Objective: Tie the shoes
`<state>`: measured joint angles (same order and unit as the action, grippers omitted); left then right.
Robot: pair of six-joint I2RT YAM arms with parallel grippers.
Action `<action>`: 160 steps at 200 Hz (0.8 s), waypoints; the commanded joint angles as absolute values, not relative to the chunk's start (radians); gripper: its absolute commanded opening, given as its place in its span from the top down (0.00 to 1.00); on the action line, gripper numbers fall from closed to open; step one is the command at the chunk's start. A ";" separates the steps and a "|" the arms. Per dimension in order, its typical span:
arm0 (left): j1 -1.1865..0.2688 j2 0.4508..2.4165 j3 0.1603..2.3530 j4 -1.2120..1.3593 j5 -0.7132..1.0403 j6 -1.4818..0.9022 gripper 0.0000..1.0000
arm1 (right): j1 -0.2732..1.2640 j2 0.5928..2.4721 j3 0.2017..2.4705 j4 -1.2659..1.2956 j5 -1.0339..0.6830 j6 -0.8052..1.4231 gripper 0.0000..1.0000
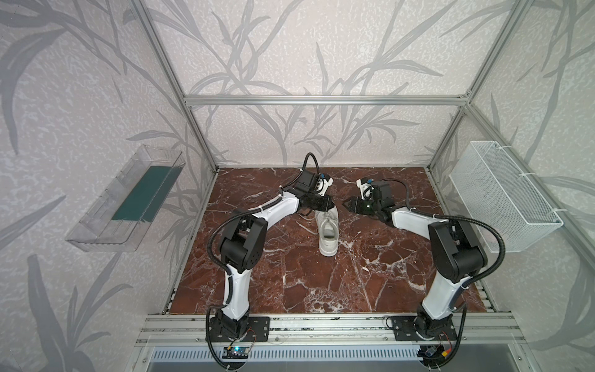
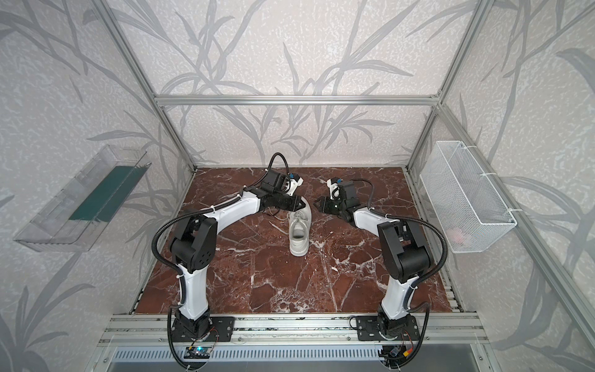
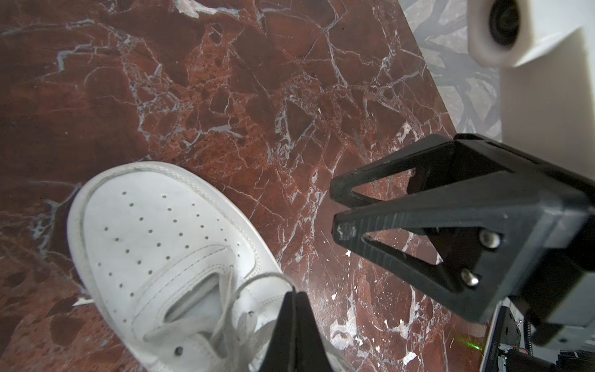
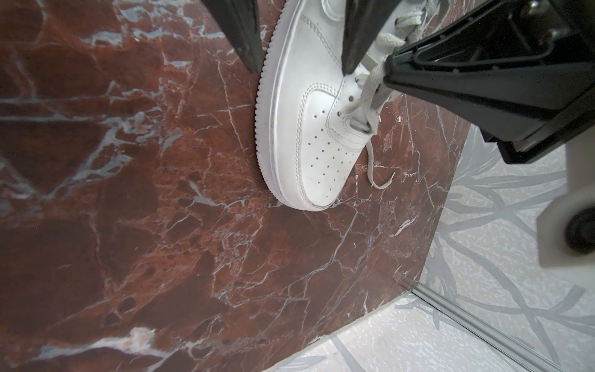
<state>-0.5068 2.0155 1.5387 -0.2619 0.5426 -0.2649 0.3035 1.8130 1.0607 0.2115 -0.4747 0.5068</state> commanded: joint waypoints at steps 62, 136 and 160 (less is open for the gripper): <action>-0.509 2.008 1.597 -0.298 0.536 -0.232 0.60 | 0.298 1.761 1.045 0.216 -0.502 0.520 0.57; -0.507 1.983 1.628 -0.306 0.488 -0.198 0.45 | 0.289 1.737 1.042 0.190 -0.507 0.519 0.56; -0.482 1.960 1.630 -0.313 0.477 -0.185 0.42 | 0.281 1.714 1.043 0.146 -0.509 0.517 0.56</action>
<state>-0.5018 2.0144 1.6012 -0.2893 0.5053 -0.2089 0.2932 1.7813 1.0454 0.1925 -0.4984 0.5182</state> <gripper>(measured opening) 0.569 0.439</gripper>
